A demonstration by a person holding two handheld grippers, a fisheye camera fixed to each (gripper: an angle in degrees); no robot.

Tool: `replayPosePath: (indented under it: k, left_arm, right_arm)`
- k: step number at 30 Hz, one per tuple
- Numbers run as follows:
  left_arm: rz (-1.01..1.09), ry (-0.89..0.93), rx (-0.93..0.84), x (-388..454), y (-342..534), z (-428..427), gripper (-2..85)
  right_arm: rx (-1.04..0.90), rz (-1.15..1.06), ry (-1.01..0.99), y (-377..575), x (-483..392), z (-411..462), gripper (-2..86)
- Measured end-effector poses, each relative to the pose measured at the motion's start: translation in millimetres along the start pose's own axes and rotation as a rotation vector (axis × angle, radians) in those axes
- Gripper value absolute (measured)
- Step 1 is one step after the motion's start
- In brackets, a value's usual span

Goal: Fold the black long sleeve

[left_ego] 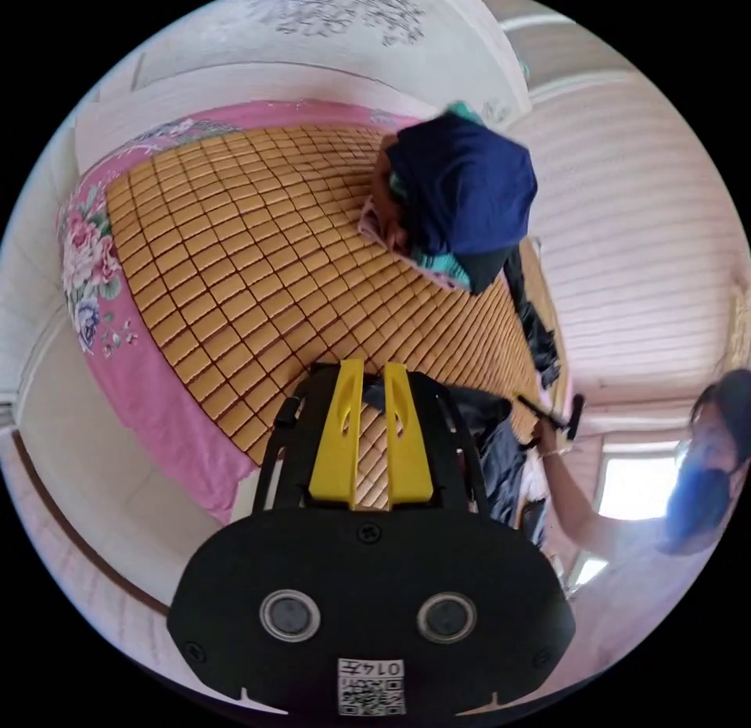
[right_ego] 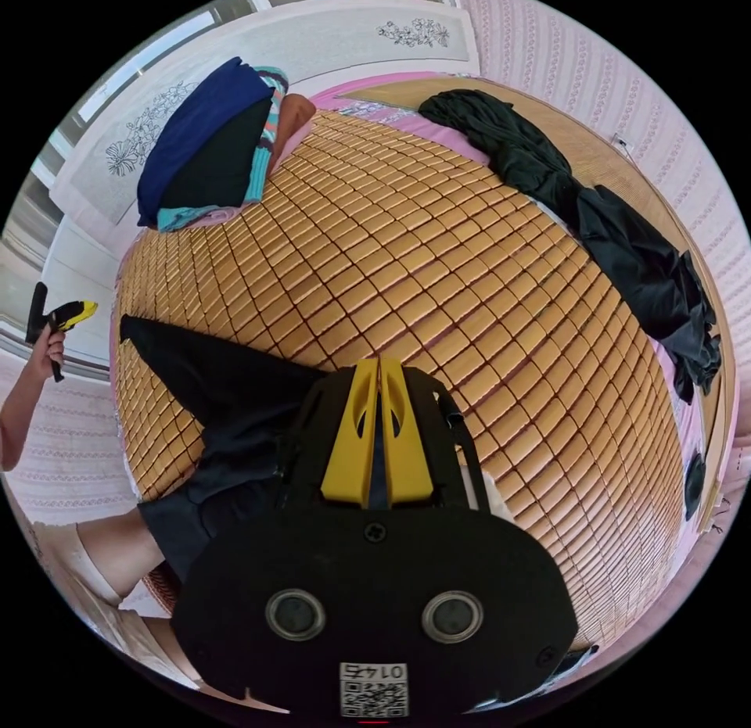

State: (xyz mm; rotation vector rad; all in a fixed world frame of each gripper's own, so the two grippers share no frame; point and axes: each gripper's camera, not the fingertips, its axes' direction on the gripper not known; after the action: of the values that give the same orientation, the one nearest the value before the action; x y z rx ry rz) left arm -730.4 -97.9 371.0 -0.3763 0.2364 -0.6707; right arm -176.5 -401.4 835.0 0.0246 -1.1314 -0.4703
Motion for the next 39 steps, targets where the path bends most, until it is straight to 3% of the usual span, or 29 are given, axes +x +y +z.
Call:
replayPosePath:
  k: [5,9,15,19,25,28,35,39]
  left_arm:
    - [0.163,-0.255,-0.108,12.0,-3.3,43.2,8.2]
    - [0.157,-0.306,-0.194,-1.6,-9.1,70.5,5.9]
    - [0.225,-0.213,-0.28,-2.9,6.5,39.4,-0.7]
    - [0.136,0.051,-0.323,-16.6,21.6,-5.3,-0.9]
    - [-0.263,0.233,0.024,-86.8,12.7,-27.4,1.3]
    - [-0.22,0.112,0.054,-83.7,10.1,-23.0,5.0]
    - [0.025,-0.187,-0.12,-51.2,32.0,21.3,6.2]
    - [0.038,-0.194,-0.118,-47.2,37.1,39.4,6.8]
  right_arm:
    - [-0.133,-0.166,-0.023,7.3,-31.0,32.2,6.5]
    - [-0.179,-0.273,0.055,21.4,-45.0,51.0,1.5]
    - [-0.067,-0.263,0.003,38.6,-35.0,30.4,-0.3]
    - [-0.022,-0.261,0.027,48.9,-30.1,22.3,-0.4]
    - [-0.017,-0.223,0.041,47.8,-24.0,39.8,-0.2]
    - [-0.026,-0.271,0.007,49.7,-39.3,49.0,0.5]
    - [-0.096,-0.499,-0.095,59.8,-140.5,84.6,6.6]
    - [-0.141,-0.663,-0.185,71.8,-213.3,95.8,8.2]
